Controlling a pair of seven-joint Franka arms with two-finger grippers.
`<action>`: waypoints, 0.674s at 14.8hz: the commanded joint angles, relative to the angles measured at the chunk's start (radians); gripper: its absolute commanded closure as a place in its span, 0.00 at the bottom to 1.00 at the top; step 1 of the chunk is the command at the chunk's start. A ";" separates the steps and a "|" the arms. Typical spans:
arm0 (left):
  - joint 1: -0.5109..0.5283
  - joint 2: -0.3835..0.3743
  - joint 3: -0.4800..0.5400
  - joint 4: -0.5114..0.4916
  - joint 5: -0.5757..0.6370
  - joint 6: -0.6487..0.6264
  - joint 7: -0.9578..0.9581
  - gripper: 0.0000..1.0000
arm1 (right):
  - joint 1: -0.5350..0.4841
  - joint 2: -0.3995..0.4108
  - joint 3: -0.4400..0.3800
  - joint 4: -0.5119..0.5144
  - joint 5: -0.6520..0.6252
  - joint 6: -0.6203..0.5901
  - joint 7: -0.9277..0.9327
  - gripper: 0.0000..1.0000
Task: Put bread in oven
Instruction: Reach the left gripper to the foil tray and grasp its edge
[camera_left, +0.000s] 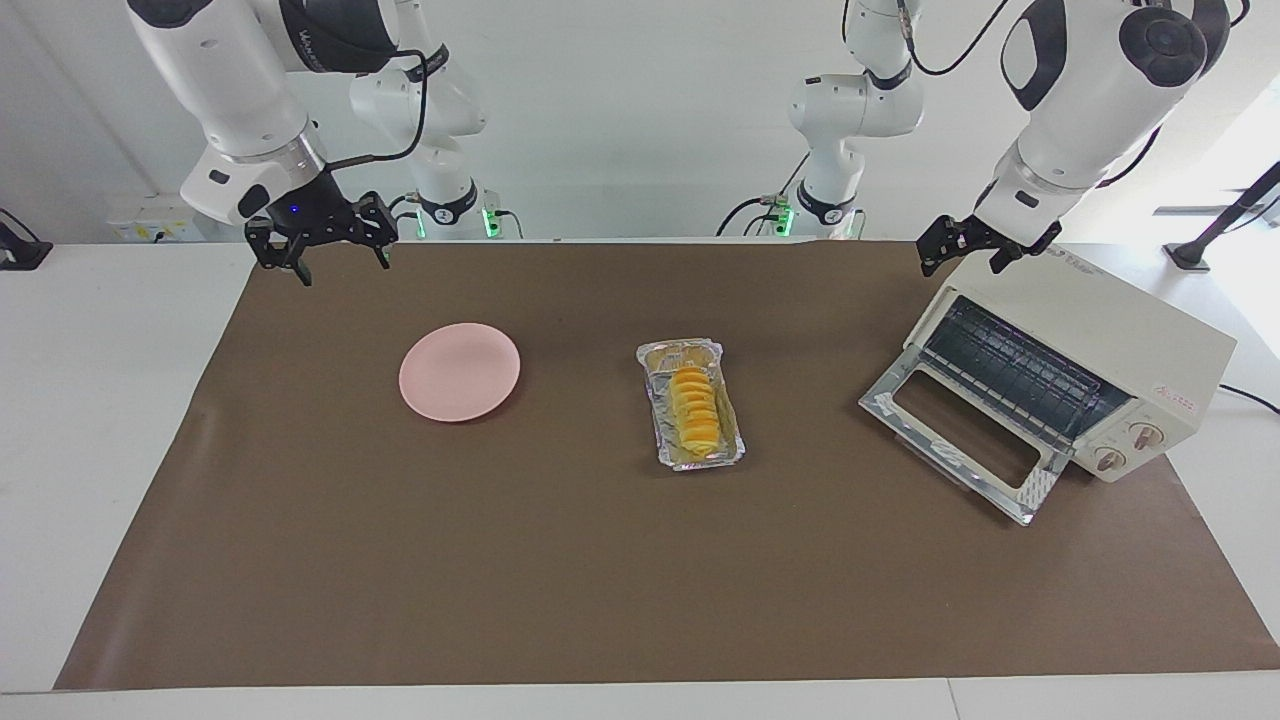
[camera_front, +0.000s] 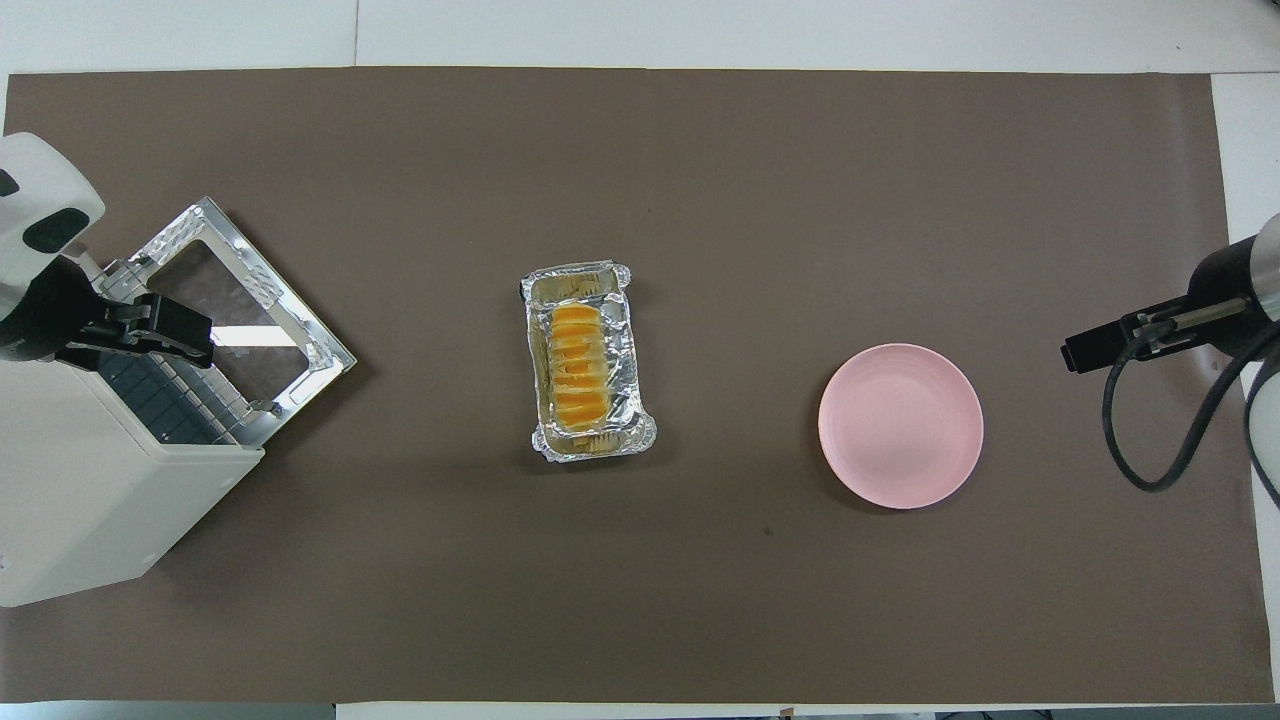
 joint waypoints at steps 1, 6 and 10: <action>-0.071 0.004 0.001 -0.012 -0.067 0.097 -0.098 0.00 | -0.010 -0.009 0.002 -0.011 -0.006 0.009 0.045 0.00; -0.296 0.267 -0.001 0.148 -0.116 0.229 -0.360 0.00 | -0.010 -0.012 0.002 -0.012 -0.006 0.009 0.049 0.00; -0.424 0.434 -0.004 0.167 -0.119 0.508 -0.450 0.00 | -0.012 -0.012 0.002 -0.014 -0.006 0.013 0.051 0.00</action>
